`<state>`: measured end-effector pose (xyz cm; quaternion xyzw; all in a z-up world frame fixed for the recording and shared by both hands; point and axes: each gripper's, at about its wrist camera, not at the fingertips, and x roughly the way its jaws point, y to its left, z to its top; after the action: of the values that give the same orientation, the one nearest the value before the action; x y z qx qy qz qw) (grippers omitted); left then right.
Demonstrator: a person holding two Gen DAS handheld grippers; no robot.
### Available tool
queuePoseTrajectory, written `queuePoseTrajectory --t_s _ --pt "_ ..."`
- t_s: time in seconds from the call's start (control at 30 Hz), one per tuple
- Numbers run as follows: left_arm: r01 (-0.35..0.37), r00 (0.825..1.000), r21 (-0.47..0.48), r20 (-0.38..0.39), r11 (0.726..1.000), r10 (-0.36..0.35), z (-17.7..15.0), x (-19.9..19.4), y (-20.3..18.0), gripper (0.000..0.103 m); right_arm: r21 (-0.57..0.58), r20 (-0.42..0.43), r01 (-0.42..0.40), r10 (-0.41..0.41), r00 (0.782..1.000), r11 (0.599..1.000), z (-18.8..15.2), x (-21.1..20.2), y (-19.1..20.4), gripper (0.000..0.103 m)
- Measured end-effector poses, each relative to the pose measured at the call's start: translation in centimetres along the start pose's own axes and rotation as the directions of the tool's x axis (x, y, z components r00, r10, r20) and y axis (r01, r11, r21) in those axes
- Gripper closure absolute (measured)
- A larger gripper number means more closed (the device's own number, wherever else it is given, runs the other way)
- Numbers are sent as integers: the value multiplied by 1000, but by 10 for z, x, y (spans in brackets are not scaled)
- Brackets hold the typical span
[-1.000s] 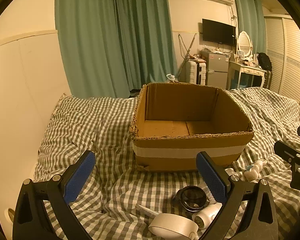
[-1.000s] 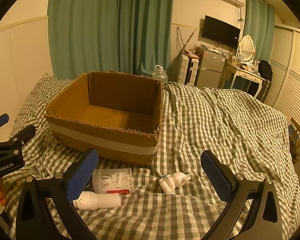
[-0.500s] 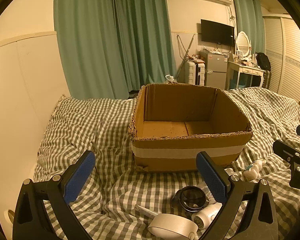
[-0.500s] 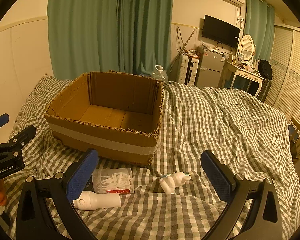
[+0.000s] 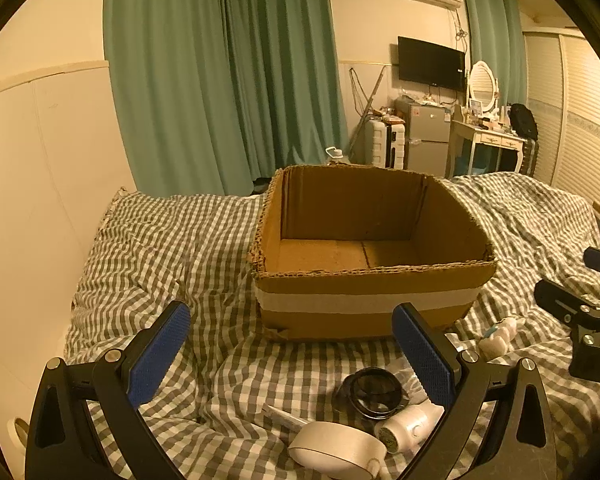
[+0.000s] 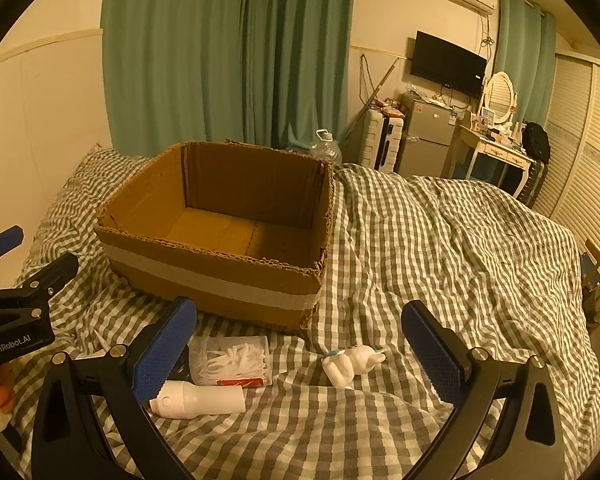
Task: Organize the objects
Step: 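Move both tools toward the items lying in front of the box, then grasp the white tape roll with the left tool while the right tool grasps the white figurine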
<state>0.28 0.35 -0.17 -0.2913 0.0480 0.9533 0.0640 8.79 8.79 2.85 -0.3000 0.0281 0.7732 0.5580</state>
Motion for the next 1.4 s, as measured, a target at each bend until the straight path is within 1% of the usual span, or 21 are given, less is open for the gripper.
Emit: queuePoseTrajectory --t_s 0.2,0.33,0.43,0.47,0.53,0.67,0.7,0.73,0.77,0.83,0.93,0.97,1.03,1.1,1.17,1.2,1.27,1.3,1.33,1.37,1.4 --pt "37 999 -12 -1 999 -37 10 -14 1 0 9 24 1 -1 1000 1000 9 -11 -4 0" --pt "68 998 -23 -6 997 -68 17 -26 3 0 -8 47 1 0 999 1000 21 -23 -5 0" --pt "112 993 -32 -33 993 -113 20 -29 7 0 -19 27 -27 28 999 999 32 -29 -9 0" --pt "116 992 -31 -48 993 -117 20 -29 7 0 -17 17 -33 34 999 999 36 -31 -11 0" --pt "101 993 -15 -66 995 -102 18 -28 7 0 -17 -2 -37 37 999 999 41 -32 -15 0" --pt "96 988 7 -124 995 -95 4 -17 6 0 -48 -33 -10 9 999 999 41 -27 -19 0" --pt "159 978 36 -140 987 -152 0 -14 5 0 -52 -45 -6 4 999 999 39 -24 -20 0" --pt "153 977 41 -158 987 -145 -5 -9 4 0 -56 -61 -9 5 998 998 36 -21 -21 0" --pt "148 975 45 -175 988 -138 -10 -3 2 0 -21 -106 38 -40 994 999 33 -16 -22 0" --pt "167 965 58 -213 984 -152 -20 8 -2 0 1 -142 18 -17 990 1000 25 -7 -28 0" --pt "209 943 73 -280 975 -181 -39 22 -11 0 32 -189 8 -2 982 999 13 7 -36 0" --pt "217 938 77 -294 973 -186 -43 25 -12 0 34 -206 6 1 978 999 9 12 -39 0" --pt "239 921 100 -338 966 -193 -56 32 -18 0 42 -244 -3 13 970 999 2 21 -43 0" --pt "264 899 124 -390 957 -198 -70 41 -24 0 51 -282 -9 23 959 999 -4 31 -47 0" --pt "290 877 128 -433 948 -209 -80 49 -30 0 69 -319 3 19 948 998 -7 43 -55 0" --pt "303 869 129 -444 944 -219 -83 52 -32 0 76 -334 9 17 942 997 -8 49 -58 0" --pt "329 850 124 -471 936 -237 -88 61 -37 2 80 -371 33 -1 929 996 -10 62 -65 0" --pt "341 841 124 -484 932 -243 -90 66 -38 6 78 -390 43 -9 921 996 -11 68 -67 0" --pt "344 830 118 -502 932 -243 -93 72 -39 14 83 -419 47 -8 908 995 -12 78 -70 0" --pt "352 817 106 -519 930 -251 -96 78 -39 15 91 -446 46 -1 895 995 -14 84 -73 0" --pt "360 810 96 -526 928 -259 -98 81 -38 15 102 -477 43 11 879 994 -17 93 -75 1"
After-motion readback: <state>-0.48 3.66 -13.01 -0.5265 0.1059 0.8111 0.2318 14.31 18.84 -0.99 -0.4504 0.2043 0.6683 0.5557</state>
